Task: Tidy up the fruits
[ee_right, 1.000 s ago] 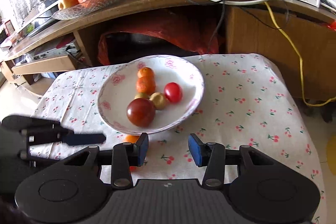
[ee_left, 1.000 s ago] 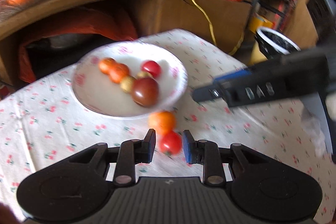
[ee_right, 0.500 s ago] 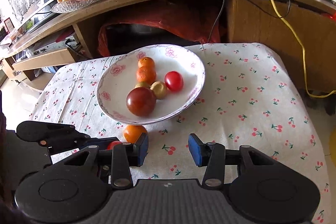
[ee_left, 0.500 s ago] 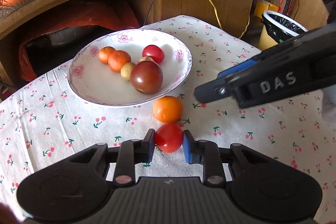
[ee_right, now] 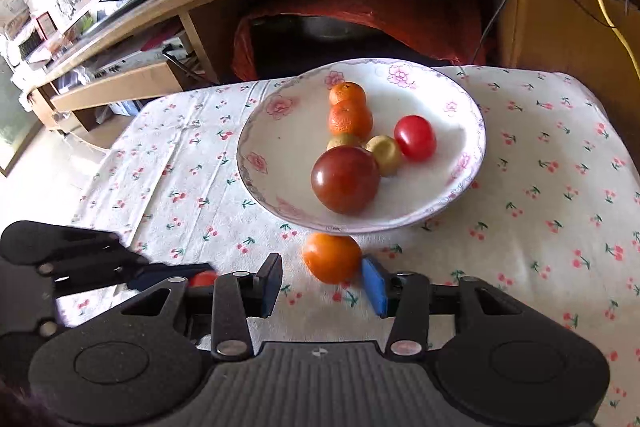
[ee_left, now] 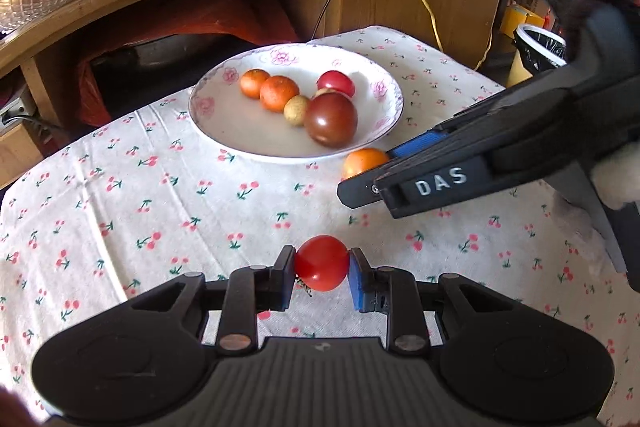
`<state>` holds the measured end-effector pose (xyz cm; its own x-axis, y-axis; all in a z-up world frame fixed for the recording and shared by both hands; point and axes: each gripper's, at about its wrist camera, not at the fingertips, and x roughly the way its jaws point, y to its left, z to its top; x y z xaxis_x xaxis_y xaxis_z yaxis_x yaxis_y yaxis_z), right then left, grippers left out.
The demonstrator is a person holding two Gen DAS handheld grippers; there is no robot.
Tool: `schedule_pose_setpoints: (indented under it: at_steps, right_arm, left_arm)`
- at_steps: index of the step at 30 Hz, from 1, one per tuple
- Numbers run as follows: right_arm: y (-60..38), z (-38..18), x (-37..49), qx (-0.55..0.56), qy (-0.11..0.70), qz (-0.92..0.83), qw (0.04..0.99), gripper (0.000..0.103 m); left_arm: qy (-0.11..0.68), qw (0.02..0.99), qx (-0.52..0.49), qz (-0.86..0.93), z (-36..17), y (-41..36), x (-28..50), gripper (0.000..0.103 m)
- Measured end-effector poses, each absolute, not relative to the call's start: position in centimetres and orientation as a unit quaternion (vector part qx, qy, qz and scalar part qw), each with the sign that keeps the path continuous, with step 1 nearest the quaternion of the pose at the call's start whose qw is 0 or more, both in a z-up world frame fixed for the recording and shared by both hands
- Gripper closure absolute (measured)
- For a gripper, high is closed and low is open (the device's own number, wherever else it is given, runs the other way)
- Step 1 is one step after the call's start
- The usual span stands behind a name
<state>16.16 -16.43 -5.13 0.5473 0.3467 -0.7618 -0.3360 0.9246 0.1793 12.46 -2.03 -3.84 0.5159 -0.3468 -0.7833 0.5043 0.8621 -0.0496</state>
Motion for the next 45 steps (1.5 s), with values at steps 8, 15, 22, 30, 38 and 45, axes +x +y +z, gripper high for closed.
schedule_pose_setpoints:
  at_steps: [8, 15, 22, 30, 38, 45]
  right_arm:
    - [-16.7, -5.1, 16.5, -0.001, 0.437, 0.184, 0.881, 0.075]
    - [-18.9, -4.2, 12.6, -0.019, 0.460, 0.162, 0.873, 0.075]
    - [-19.6, -5.0, 9.2, -0.040, 0.468, 0.133, 0.873, 0.075]
    - [-19.7, -4.9, 9.1, -0.029, 0.466, 0.143, 0.873, 0.062]
    - [-20.1, -4.9, 10.1, -0.037, 0.457, 0.156, 0.875, 0.061]
    - [-20.0, -5.0, 10.2, -0.036, 0.457, 0.157, 0.875, 0.061]
  left_arm:
    - [0.429, 0.864, 0.086, -0.248, -3.9, -1.8, 12.3, 0.067]
    - [0.424, 0.863, 0.092, -0.258, -3.6, -2.8, 11.9, 0.067]
    - [0.416, 0.864, 0.124, -0.256, -4.2, -3.7, 10.9, 0.061]
    - [0.416, 0.866, 0.119, -0.250, -4.3, -3.1, 11.0, 0.048]
    - [0.419, 0.864, 0.125, -0.250, -4.2, -3.4, 11.4, 0.046]
    - [0.416, 0.863, 0.121, -0.259, -4.0, -3.6, 11.2, 0.047]
